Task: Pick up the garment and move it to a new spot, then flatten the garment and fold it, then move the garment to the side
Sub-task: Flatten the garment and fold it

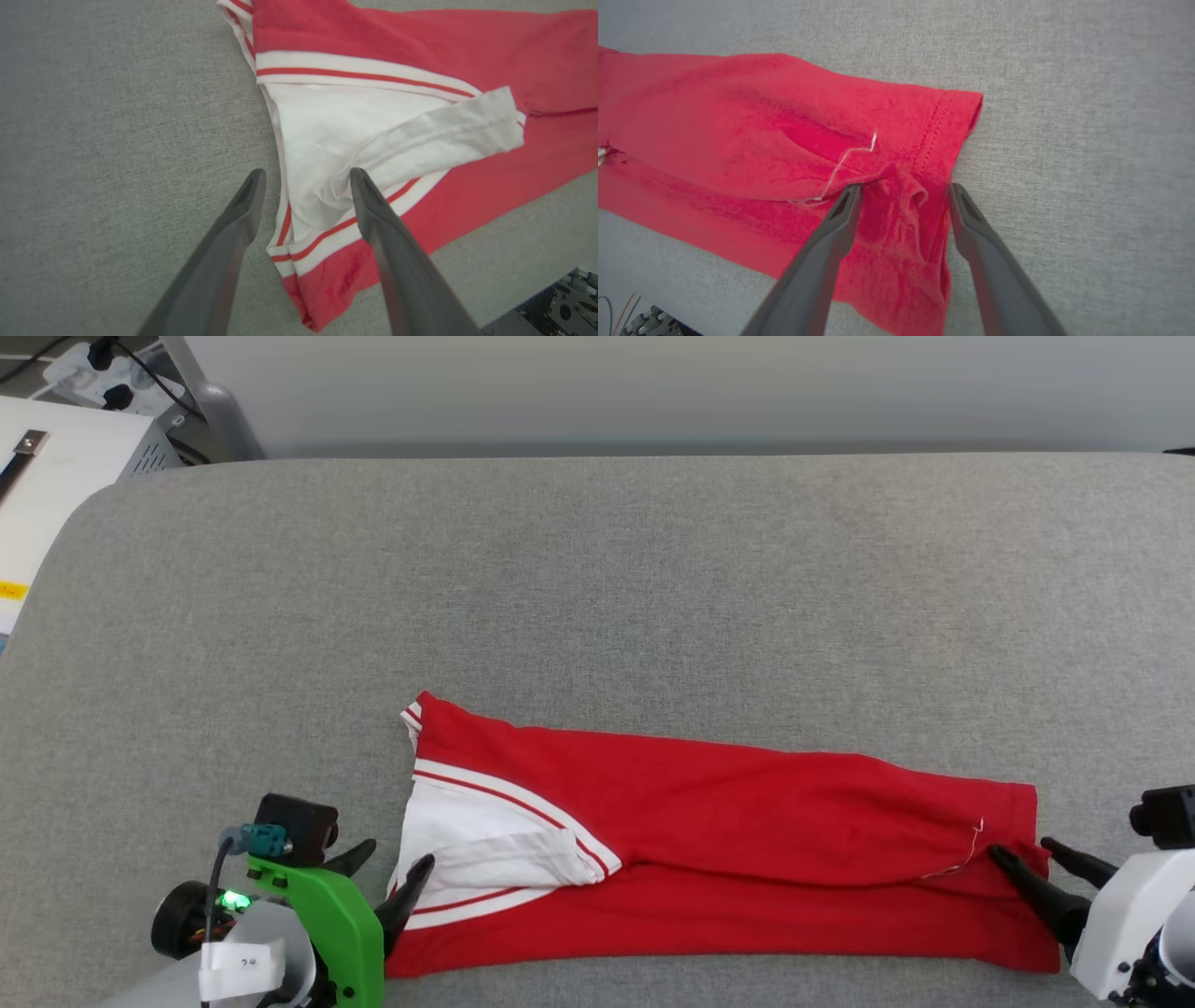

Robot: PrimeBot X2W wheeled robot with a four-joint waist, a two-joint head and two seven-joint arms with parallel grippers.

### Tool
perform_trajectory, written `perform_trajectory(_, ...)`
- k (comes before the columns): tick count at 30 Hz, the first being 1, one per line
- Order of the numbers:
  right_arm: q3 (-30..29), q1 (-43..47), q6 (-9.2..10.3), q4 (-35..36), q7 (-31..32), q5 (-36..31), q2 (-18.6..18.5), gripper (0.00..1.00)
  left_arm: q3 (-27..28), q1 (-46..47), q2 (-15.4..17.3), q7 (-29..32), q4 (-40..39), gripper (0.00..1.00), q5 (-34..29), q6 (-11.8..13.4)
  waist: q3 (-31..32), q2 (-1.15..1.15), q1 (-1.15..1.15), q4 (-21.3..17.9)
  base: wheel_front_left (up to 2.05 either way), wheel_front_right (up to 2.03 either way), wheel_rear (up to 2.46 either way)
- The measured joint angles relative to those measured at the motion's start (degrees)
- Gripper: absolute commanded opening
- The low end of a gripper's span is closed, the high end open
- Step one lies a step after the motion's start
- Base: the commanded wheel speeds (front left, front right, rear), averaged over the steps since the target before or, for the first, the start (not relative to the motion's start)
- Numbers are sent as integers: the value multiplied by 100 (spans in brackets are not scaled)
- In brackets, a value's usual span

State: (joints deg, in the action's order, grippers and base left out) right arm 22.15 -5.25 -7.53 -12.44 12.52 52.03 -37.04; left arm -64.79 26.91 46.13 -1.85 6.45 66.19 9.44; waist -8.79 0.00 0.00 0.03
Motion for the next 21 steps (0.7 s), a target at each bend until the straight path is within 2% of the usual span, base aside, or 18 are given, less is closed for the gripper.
perform_trajectory(4, -356, 41, 0, 430, -92, 305, -157, 100, 212, -115, 93, -547, -135, 100, -76, 275, 140, 0, 0, -4, 0, 0, 0)
perform_trajectory(7, -642, 52, 0, 743, -2, 452, -323, 100, 393, -144, 114, -976, -230, 100, -290, 616, 209, 0, 0, -5, 0, 0, 0)
perform_trajectory(12, -1116, 120, 0, 771, 634, 1031, -527, 100, 791, -250, -10, -1250, -316, 100, -744, 1158, 218, 0, 0, 44, 0, 0, 0)
perform_trajectory(17, -1368, 166, 0, 315, 1402, 1512, -546, 100, 1545, -446, -504, -1280, -426, 100, -1463, 1481, 162, 0, 0, 140, 0, 0, 0)
perform_trajectory(21, -1338, 138, 1, -59, 1699, 1525, -438, 100, 2209, -795, -905, -1281, -482, 100, -2108, 1536, 91, 0, 0, 214, 0, 0, 0)
